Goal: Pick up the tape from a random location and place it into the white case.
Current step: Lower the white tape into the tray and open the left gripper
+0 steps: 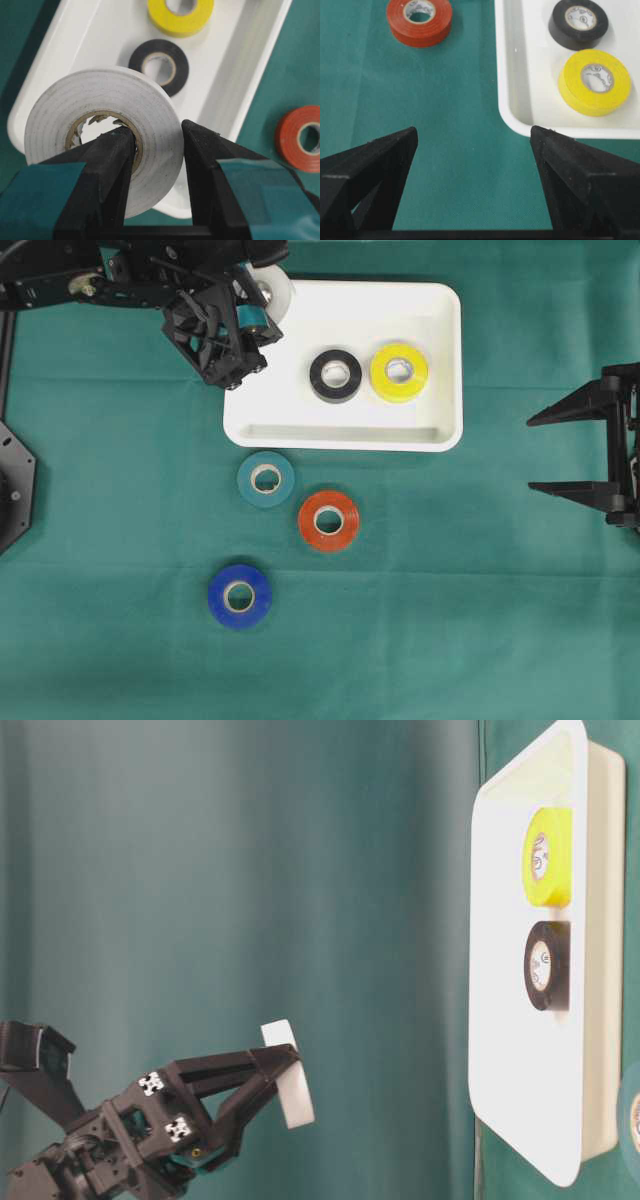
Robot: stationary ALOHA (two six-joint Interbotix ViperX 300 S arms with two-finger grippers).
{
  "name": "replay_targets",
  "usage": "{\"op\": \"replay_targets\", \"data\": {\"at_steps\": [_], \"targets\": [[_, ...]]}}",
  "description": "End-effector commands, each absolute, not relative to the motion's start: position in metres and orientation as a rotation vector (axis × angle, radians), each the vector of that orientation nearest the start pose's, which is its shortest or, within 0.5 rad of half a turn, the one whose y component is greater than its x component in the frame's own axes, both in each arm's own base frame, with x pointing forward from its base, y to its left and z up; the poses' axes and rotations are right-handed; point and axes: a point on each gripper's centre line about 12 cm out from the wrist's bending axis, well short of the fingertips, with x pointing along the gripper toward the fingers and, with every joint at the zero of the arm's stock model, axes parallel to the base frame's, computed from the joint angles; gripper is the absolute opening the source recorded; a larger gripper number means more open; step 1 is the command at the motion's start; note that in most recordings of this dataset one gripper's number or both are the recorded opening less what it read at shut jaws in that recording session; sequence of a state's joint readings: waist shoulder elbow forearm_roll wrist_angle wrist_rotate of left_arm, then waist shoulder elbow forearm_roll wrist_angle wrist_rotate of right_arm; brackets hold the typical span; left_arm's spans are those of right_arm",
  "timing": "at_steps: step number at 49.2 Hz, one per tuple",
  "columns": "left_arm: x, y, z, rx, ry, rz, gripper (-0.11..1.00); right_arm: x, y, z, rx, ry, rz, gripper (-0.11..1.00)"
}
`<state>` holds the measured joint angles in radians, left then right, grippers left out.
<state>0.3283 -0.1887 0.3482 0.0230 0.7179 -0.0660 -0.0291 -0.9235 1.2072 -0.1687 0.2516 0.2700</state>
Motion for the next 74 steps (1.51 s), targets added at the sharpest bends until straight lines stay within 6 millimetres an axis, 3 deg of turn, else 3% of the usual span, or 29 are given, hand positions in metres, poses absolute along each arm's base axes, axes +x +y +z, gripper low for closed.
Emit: {"op": "replay_targets", "data": {"at_steps": [1, 11, 26, 50, 65, 74], "targets": [[0.353, 0.126, 0.299, -0.178, 0.826, 0.352, 0.25, 0.189, -0.01, 0.215, 0.099, 0.519, -0.095, 0.86], [0.347, 0.133, 0.276, -0.191, 0.818, 0.374, 0.25, 0.189, -0.01, 0.215, 0.099, 0.52, -0.095, 0.86], [0.361, 0.153, 0.201, -0.227, 0.931, 0.398, 0.25, 0.189, -0.01, 0.215, 0.097, 0.516, -0.094, 0.86], [0.369, 0.166, 0.162, -0.24, 0.918, 0.419, 0.25, 0.189, -0.01, 0.213, 0.092, 0.525, -0.094, 0.86], [0.375, 0.162, 0.14, -0.241, 0.946, 0.403, 0.25, 0.19, -0.01, 0.213, 0.094, 0.525, -0.094, 0.86], [0.379, 0.16, 0.136, -0.236, 0.948, 0.394, 0.25, 0.19, -0.01, 0.214, 0.094, 0.523, -0.094, 0.86]]}}
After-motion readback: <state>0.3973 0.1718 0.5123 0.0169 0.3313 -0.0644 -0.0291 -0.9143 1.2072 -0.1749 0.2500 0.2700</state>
